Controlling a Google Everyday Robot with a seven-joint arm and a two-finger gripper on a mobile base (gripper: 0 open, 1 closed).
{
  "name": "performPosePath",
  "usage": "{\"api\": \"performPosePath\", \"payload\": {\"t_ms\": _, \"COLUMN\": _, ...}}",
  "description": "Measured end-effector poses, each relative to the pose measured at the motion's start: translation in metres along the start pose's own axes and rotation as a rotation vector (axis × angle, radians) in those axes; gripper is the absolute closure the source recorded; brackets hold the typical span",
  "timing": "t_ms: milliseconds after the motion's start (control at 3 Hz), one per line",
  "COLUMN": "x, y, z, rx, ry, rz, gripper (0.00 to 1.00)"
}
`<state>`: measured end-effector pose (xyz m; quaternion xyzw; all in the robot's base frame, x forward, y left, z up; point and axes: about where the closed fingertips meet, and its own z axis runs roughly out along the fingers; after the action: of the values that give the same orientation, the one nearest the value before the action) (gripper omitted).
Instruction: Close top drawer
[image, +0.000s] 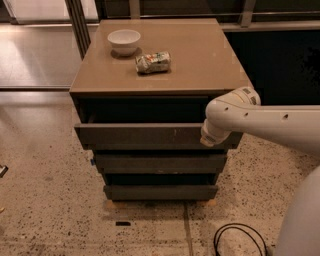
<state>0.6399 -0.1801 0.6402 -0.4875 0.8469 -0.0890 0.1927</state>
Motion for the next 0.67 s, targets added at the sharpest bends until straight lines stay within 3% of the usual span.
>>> {"api": "performPosePath", "payload": {"t_ms": 667, "x": 0.028, "y": -0.05, "z": 0.033, "rx": 0.065, "ry": 0.086, "rz": 0.121, "gripper": 1.0}}
